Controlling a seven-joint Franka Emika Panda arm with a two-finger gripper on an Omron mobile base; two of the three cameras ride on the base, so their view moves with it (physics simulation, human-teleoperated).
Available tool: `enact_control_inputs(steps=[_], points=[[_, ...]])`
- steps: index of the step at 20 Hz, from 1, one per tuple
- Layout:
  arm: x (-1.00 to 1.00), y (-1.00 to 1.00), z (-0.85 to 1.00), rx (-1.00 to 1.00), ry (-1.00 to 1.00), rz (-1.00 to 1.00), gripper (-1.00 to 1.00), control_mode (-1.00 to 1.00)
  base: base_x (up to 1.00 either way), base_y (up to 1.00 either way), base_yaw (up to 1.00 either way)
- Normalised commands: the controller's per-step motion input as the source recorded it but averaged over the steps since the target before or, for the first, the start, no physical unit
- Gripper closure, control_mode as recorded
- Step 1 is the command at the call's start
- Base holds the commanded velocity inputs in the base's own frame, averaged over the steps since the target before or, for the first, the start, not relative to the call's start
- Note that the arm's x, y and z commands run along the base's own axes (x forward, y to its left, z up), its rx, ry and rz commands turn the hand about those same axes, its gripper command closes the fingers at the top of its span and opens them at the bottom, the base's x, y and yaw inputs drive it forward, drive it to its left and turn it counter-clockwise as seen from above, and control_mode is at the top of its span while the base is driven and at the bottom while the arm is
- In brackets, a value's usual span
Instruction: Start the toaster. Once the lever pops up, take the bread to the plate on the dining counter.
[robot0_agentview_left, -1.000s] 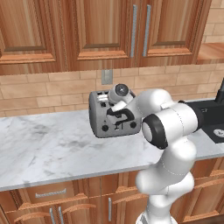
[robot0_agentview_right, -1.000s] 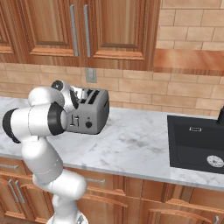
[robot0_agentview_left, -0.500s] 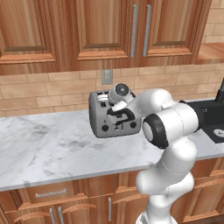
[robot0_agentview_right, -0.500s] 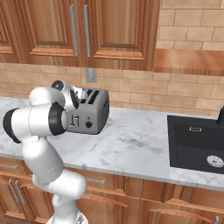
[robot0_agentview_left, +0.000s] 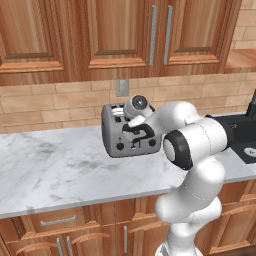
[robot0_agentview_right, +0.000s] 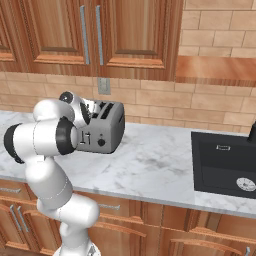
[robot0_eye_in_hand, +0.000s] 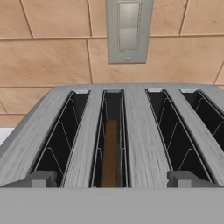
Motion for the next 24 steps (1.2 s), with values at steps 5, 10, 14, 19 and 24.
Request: enact_control_inputs(steps=[5,10,14,19,24], points=[[0.00,0.00,0.00,0.00,0.00,0.00,-1.00,-1.00,0.00,0.00,0.00],[0.00,0.00,0.00,0.00,0.00,0.00,-1.00,-1.00,0.00,0.00,0.00],[0.00,0.00,0.00,0.00,0.00,0.00,-1.00,-1.00,0.00,0.00,0.00],[0.00,0.00,0.00,0.00,0.00,0.00,-1.00,-1.00,0.00,0.00,0.00],[0.00,0.00,0.00,0.00,0.00,0.00,-1.00,-1.00,0.00,0.00,0.00]])
